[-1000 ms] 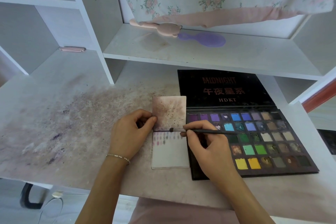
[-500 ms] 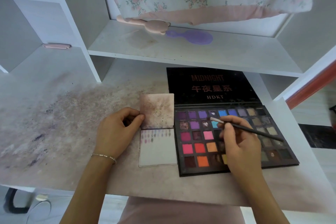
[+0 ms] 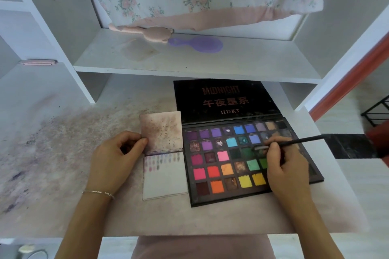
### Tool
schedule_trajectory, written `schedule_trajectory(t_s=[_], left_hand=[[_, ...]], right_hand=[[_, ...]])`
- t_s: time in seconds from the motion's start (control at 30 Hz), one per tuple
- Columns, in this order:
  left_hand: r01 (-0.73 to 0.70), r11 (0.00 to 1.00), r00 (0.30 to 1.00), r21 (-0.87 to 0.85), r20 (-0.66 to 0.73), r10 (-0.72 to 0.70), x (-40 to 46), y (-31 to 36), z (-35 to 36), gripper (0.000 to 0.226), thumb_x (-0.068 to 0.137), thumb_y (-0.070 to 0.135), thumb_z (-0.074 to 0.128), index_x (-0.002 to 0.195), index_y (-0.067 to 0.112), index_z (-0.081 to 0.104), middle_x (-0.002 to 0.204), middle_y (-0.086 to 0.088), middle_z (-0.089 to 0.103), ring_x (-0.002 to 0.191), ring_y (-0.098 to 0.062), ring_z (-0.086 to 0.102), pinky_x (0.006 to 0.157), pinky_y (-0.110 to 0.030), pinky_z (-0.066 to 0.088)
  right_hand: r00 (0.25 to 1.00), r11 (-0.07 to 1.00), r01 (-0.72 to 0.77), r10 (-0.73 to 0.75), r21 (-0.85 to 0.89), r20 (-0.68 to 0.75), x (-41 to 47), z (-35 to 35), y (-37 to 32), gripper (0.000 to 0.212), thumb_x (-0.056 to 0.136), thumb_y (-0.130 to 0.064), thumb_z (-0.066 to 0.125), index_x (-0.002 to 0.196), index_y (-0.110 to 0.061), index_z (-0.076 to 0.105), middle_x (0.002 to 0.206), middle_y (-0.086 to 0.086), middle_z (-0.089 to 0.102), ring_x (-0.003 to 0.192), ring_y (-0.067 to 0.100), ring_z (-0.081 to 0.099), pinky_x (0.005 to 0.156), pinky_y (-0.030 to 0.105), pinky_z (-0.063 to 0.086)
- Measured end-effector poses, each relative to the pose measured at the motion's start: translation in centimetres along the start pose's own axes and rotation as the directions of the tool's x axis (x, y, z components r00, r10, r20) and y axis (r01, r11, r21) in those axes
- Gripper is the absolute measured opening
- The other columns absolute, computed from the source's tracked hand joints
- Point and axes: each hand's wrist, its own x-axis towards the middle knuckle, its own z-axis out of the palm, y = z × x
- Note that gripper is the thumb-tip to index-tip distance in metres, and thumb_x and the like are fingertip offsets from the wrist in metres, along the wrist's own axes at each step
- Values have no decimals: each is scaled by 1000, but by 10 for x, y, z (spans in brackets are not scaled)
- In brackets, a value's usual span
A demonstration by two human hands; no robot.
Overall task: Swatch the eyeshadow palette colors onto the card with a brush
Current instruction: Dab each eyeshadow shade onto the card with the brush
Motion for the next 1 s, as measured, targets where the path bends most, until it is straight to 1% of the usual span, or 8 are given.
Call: schedule_trajectory(t_s=[0.13, 0.27, 0.4, 0.57, 0.67, 0.8, 0.93, 1.0], left_hand=[[-8, 1000, 1000, 5, -1, 8, 0, 1, 1, 31, 79, 15, 67, 65, 40, 56, 69, 18, 62, 66, -4, 57, 61, -16, 39], [-2, 1000, 1000, 5, 1, 2, 0, 2, 1, 31, 79, 15, 67, 64, 40, 56, 69, 18, 62, 64, -5, 57, 59, -9, 38], [-3, 1000, 1000, -10, 7, 3, 0, 1, 0, 31, 79, 14, 67, 64, 39, 57, 69, 16, 63, 68, 6, 56, 59, -2, 37], [1, 1000, 1000, 0, 5, -1, 0, 2, 0, 31, 79, 15, 67, 64, 40, 57, 69, 17, 63, 67, -1, 57, 59, -7, 39], [0, 1000, 1000, -12, 2, 0, 0, 1, 0, 31, 79, 15, 67, 63, 40, 57, 69, 17, 63, 67, 4, 56, 58, -4, 38], [8, 1000, 1000, -16, 2, -8, 0, 1, 1, 30, 79, 16, 67, 64, 40, 57, 69, 16, 63, 67, -7, 57, 61, -15, 39], [6, 1000, 1000, -10, 1, -6, 0, 2, 1, 29, 79, 16, 67, 64, 40, 57, 69, 16, 63, 68, -6, 58, 61, -18, 38], [4, 1000, 1000, 1, 7, -4, 0, 2, 1, 29, 79, 17, 67, 65, 40, 57, 70, 17, 63, 70, -5, 58, 61, -18, 38]], right_hand=[[999, 1000, 2, -2, 5, 43, 1, 2, 2, 37, 90, -1, 46, 78, -35, 45, 65, -11, 54, 66, -10, 56, 56, 4, 44], [995, 1000, -22, 24, -17, 98, 0, 1, 5, 36, 88, -3, 47, 77, -37, 46, 72, -10, 56, 71, -7, 57, 60, 3, 43], [997, 999, -36, 37, -16, 74, 1, 2, 4, 38, 86, -1, 48, 72, -36, 46, 68, -11, 55, 67, -6, 56, 58, 2, 41], [997, 1000, -26, 26, -5, 76, 1, 2, 2, 39, 87, -1, 48, 74, -37, 46, 69, -12, 55, 73, -13, 55, 60, 2, 42], [997, 999, -44, 44, -4, 67, 1, 1, 3, 37, 87, -2, 48, 73, -35, 47, 68, -11, 56, 71, -11, 55, 60, 2, 42], [997, 999, -39, 39, -2, 62, 1, 0, 2, 38, 88, -1, 48, 74, -37, 47, 69, -13, 56, 73, -13, 56, 60, 1, 42], [996, 998, -62, 63, -16, 64, 0, 0, -1, 37, 87, -2, 49, 73, -36, 47, 69, -12, 57, 69, -6, 57, 58, 6, 45], [996, 997, -69, 68, 26, 50, -1, 0, -3, 37, 88, 0, 49, 74, -35, 48, 70, -11, 58, 70, -5, 59, 56, 7, 46]])
